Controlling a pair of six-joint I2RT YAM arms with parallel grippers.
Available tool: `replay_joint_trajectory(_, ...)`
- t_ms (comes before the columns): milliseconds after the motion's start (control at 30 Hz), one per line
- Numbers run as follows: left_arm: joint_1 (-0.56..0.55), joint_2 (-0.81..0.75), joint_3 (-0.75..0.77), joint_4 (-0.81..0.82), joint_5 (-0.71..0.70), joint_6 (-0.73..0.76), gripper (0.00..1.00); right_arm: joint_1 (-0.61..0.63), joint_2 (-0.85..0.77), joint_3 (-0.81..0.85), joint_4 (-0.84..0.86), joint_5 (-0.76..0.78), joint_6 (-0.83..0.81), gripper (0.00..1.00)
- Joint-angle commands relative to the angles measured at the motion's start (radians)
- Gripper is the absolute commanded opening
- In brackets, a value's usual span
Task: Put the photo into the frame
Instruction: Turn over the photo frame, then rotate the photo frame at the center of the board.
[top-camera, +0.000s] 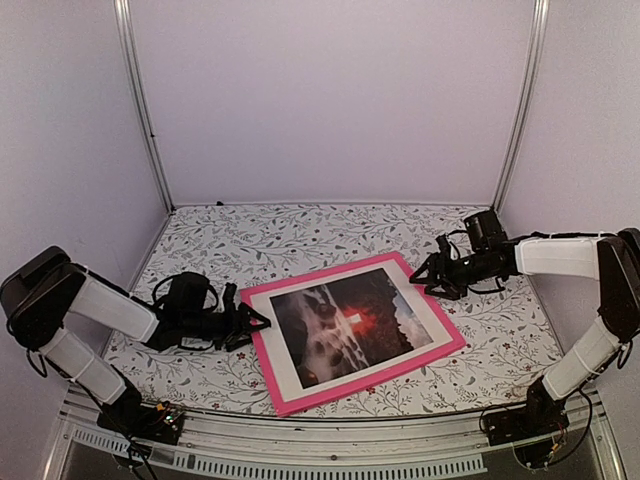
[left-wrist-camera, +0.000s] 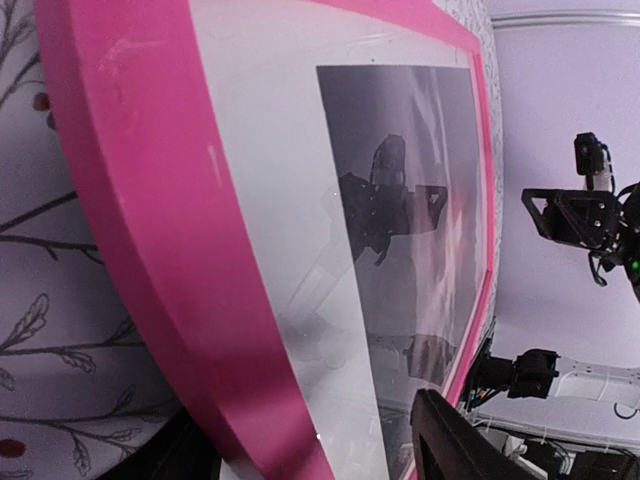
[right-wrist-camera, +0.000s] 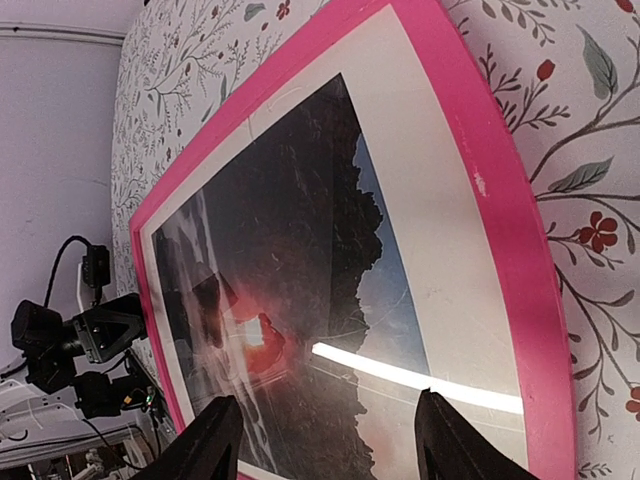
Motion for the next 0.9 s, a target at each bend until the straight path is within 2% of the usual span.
replay_joint_trajectory(0, -0.025, -0.056, 0.048, -0.162, 0.04, 0.13, 0.68, 0.033, 0.008, 0.032, -0.083, 0.095, -0.033, 0.62)
replay_joint_trajectory(233, -0.039, -0.256, 0.081, -0.47, -0.113, 0.26, 0.88, 0.092, -0.043, 0.049, -0.173, 0.224, -0.033, 0.62)
replay_joint_trajectory(333, -0.041, -0.337, 0.096, -0.584, -0.175, 0.295, 0.94, 0.124, -0.057, 0.044, -0.204, 0.271, -0.024, 0.62)
replay_joint_trajectory(467, -0.041, -0.392, 0.153, -0.626, -0.277, 0.387, 0.96, 0.19, -0.086, 0.007, -0.229, 0.337, 0.015, 0.62)
replay_joint_trajectory(700, -0.031, -0.243, 0.389, -0.658, -0.349, 0.583, 0.98, 0.296, -0.188, -0.103, -0.266, 0.403, 0.128, 0.63)
replay_joint_trajectory(867, 0.014, -0.068, 0.514, -0.64, -0.289, 0.651, 1.0, 0.362, -0.247, -0.173, -0.282, 0.435, 0.208, 0.66)
